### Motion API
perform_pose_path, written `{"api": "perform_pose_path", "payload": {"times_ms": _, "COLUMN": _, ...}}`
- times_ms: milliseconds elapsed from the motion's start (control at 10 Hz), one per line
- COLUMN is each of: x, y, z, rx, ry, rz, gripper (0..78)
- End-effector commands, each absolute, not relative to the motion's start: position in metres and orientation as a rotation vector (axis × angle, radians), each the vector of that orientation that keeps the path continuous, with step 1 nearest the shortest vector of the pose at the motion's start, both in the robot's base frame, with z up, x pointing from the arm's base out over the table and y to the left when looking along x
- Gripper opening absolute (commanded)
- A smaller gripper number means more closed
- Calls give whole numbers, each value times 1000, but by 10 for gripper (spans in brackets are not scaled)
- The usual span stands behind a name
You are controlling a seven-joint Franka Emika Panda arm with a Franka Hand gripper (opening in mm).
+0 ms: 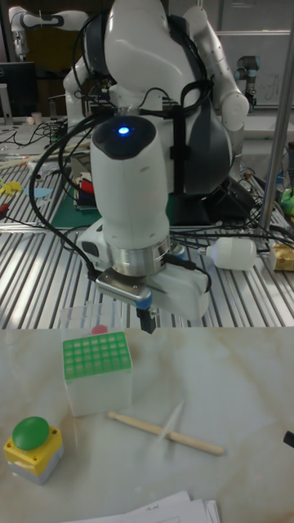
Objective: Insert a large pipette tip into the holder for large pipette tips
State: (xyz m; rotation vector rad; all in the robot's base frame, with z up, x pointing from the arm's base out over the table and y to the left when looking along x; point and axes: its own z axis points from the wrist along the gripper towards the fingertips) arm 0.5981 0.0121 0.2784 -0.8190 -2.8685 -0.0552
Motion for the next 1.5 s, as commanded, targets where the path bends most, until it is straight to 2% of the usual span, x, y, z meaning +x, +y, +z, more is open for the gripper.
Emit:
{"api": "perform_pose_path", "payload": {"times_ms": 100, "x": 599, "y": 12, "z": 280, "rx": -815, "ry": -2843, "rz": -71, "gripper": 0}}
{"api": "perform_pose_path", "payload": {"times_ms": 1100, "x": 607, "y": 9, "z": 274, "rx": -781, "ry": -2820, "rz": -106, "gripper": 0}}
{"api": "perform_pose_path", "payload": {"times_ms": 1500, "x": 621, "y": 22, "z": 255, "rx": -824, "ry": -2810, "rz": -96, "gripper": 0}}
